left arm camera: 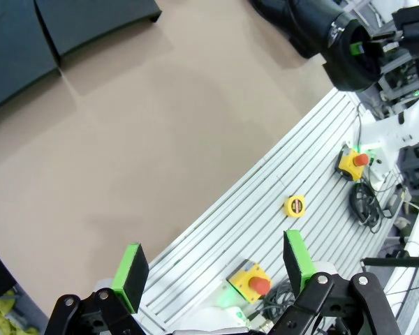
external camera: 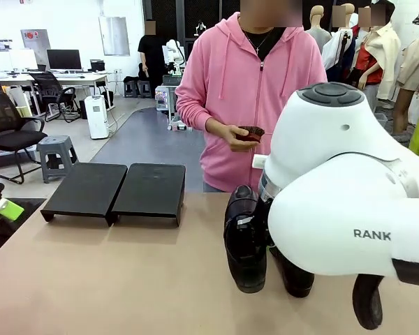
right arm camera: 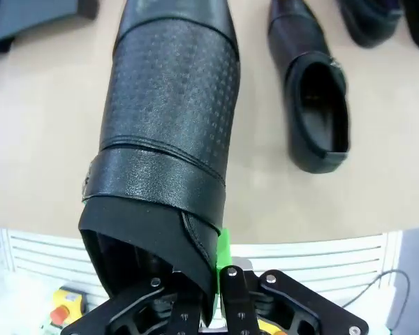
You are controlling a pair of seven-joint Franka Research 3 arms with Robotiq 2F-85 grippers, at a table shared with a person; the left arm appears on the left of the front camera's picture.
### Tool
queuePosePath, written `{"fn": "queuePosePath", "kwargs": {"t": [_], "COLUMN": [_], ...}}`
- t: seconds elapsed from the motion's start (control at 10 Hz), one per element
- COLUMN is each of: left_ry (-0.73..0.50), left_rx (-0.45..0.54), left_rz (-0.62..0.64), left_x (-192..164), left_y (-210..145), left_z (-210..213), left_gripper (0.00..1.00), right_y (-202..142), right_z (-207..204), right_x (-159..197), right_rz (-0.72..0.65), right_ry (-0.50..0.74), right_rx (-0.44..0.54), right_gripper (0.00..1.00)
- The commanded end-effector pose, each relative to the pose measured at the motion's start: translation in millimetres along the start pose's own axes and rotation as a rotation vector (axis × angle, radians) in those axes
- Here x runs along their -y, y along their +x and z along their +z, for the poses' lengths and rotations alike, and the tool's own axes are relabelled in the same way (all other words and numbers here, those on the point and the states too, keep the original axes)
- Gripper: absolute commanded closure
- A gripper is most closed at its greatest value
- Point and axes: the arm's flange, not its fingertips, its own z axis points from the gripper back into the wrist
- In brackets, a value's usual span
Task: Organize the shoes by placing them on the stand.
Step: Pick up one Shoe and place it in the middle of the table.
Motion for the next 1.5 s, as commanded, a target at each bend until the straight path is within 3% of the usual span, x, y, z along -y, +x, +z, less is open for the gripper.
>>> {"fn": "queuePosePath", "kwargs": {"t": [0.0,0.2,0.4,0.7,0.9,1.1,1.4], "left_ry": [-0.019,-0.019,-0.019,-0.019,-0.019,-0.019,-0.019], "left_rx": [0.009,0.009,0.009,0.009,0.009,0.009,0.009], "left_rz": [-0.007,-0.007,-0.007,-0.007,-0.007,-0.007,-0.007], "left_x": [-1.3,-1.3,-1.3,-1.3,-1.3,-1.3,-1.3], "left_y": [-0.1,-0.1,-0.1,-0.1,-0.1,-0.1,-0.1], "left_z": [0.5,0.5,0.5,0.5,0.5,0.5,0.5], "left_gripper": [0.00,0.00,0.00,0.00,0.00,0.00,0.00], "right_y": [16.9,27.8,24.3,23.3,19.8,16.1,14.5], "right_z": [-44.7,-95.0,-128.4,-166.5,-170.7,-166.3,-129.8], "right_x": [-43.4,-107.0,-140.9,-158.1,-160.8,-157.7,-144.5], "right_rz": [0.109,0.044,-0.020,-0.082,-0.072,-0.065,-0.038], "right_ry": [0.116,0.173,0.245,0.164,0.180,0.203,0.214], "right_rx": [-0.036,-0.068,-0.123,-0.116,-0.119,-0.127,-0.084], "right_gripper": [1.00,1.00,1.00,1.00,1.00,0.00,0.00]}}
